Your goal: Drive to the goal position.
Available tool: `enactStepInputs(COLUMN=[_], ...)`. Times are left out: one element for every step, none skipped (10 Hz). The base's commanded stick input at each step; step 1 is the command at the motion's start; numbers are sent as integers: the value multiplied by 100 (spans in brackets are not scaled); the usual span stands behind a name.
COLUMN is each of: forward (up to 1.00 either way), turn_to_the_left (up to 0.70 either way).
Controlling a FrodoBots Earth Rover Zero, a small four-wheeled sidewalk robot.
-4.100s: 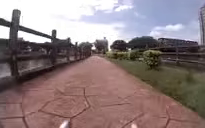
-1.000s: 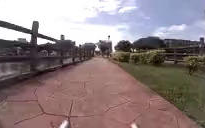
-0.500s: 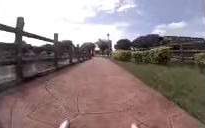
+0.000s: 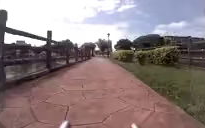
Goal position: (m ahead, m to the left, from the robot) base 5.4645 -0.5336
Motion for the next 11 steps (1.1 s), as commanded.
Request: enactStepInputs(forward=[100,100,100,100,100,100,100,100,100,100,100], turn_to_the_left=[0,0,0,0,0,0,0,0,0,0,0])
